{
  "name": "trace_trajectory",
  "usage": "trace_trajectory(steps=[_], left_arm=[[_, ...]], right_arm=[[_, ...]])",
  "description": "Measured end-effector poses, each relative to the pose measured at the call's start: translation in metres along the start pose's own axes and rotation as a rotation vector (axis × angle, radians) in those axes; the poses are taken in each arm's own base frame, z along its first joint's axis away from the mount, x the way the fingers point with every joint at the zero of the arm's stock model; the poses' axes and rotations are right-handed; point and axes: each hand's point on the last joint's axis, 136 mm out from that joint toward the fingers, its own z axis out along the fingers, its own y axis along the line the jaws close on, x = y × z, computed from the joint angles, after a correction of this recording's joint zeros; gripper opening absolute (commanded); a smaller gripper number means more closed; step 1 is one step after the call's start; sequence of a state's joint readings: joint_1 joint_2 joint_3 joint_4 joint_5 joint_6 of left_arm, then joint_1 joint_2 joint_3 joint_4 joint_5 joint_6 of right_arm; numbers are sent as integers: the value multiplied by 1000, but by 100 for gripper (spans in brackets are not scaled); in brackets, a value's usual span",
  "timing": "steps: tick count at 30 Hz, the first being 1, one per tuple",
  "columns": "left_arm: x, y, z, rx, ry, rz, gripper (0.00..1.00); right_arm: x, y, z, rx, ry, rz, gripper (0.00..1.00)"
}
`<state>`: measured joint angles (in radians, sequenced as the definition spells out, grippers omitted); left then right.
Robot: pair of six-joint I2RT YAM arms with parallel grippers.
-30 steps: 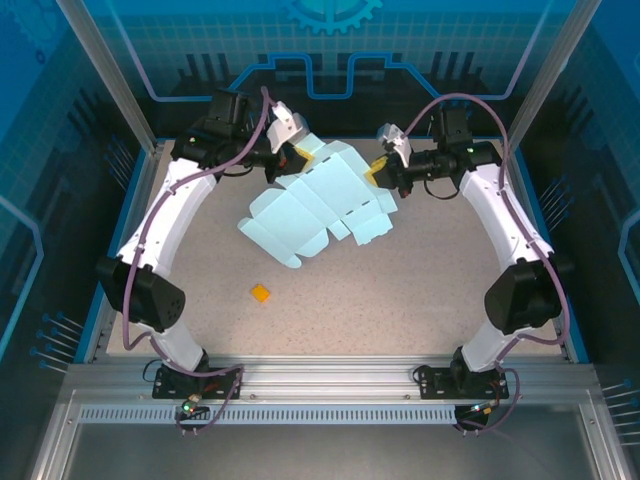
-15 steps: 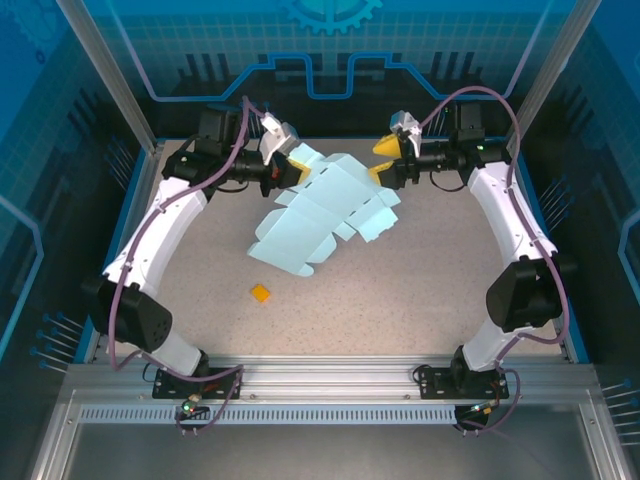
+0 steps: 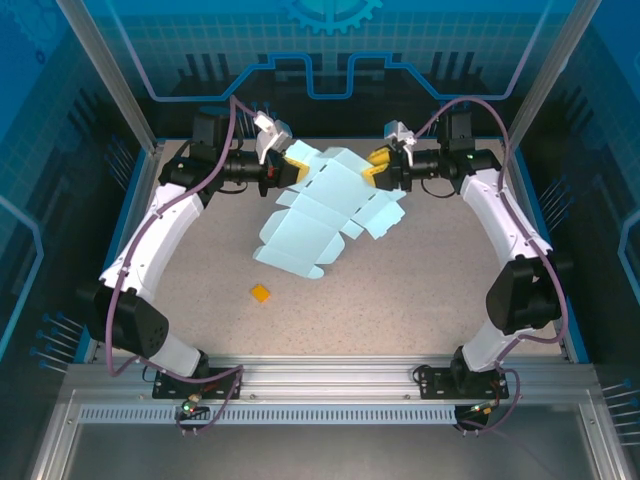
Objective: Fold the paper box
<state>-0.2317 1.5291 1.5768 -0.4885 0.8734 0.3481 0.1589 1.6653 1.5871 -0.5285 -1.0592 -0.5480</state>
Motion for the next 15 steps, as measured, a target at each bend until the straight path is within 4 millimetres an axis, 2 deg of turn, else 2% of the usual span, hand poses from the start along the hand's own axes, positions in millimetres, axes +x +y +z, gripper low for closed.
trace_trajectory(steps=[3, 8, 15], left_arm=[[2, 0, 0, 1, 2, -7, 0], [3, 0, 1, 1, 4, -15, 0], [1, 3, 0, -12, -3, -40, 0]], right_arm=[[-3, 1, 2, -4, -6, -12, 35], [-5, 1, 4, -5, -10, -26, 18], [-5, 1, 6, 21, -2, -42, 11]])
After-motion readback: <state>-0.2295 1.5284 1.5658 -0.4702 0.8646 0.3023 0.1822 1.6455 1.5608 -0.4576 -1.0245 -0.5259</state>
